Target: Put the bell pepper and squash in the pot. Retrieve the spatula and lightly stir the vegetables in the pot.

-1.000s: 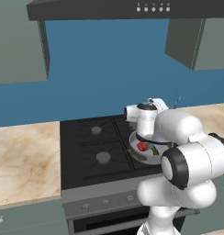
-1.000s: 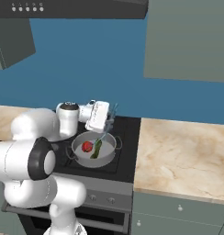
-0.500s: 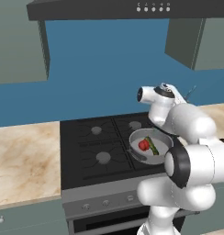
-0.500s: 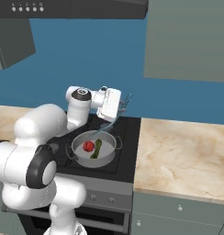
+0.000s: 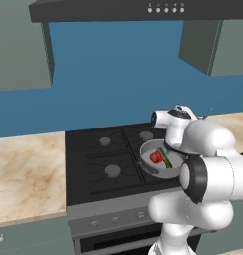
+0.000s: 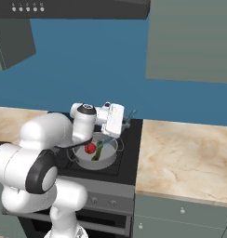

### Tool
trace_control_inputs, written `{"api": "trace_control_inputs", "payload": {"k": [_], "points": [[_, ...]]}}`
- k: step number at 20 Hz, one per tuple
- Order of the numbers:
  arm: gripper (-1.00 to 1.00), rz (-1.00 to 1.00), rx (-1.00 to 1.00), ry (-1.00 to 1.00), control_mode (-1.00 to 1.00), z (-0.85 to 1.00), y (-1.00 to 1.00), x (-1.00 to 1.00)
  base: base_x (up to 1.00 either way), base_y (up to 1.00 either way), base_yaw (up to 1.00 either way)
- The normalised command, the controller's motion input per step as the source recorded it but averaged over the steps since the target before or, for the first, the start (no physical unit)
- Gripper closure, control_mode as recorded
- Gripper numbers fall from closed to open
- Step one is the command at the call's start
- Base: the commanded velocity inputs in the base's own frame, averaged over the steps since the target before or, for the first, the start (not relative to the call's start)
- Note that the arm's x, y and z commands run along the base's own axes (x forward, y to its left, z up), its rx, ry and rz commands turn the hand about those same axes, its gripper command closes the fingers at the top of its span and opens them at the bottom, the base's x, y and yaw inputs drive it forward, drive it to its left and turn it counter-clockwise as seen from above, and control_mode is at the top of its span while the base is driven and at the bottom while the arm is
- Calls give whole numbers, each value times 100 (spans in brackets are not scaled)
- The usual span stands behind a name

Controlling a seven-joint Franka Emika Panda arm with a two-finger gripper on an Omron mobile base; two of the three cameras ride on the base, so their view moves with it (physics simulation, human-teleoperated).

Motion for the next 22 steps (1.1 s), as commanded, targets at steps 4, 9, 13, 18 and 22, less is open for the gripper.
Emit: {"api": "trace_control_inputs", "payload": {"k": [4, 9, 13, 18, 22], "points": [[100, 0, -7, 0, -100, -50, 0, -6, 0, 0, 0], [100, 0, -8, 2, -100, -35, 0, -4, 0, 0, 0], [100, 0, -3, 0, -100, -12, 13, -4, 0, 0, 0], [100, 2, 0, -3, -100, 0, 43, -27, 0, 0, 0], [100, 4, 0, -1, -100, 0, 42, -8, 0, 0, 0]]}}
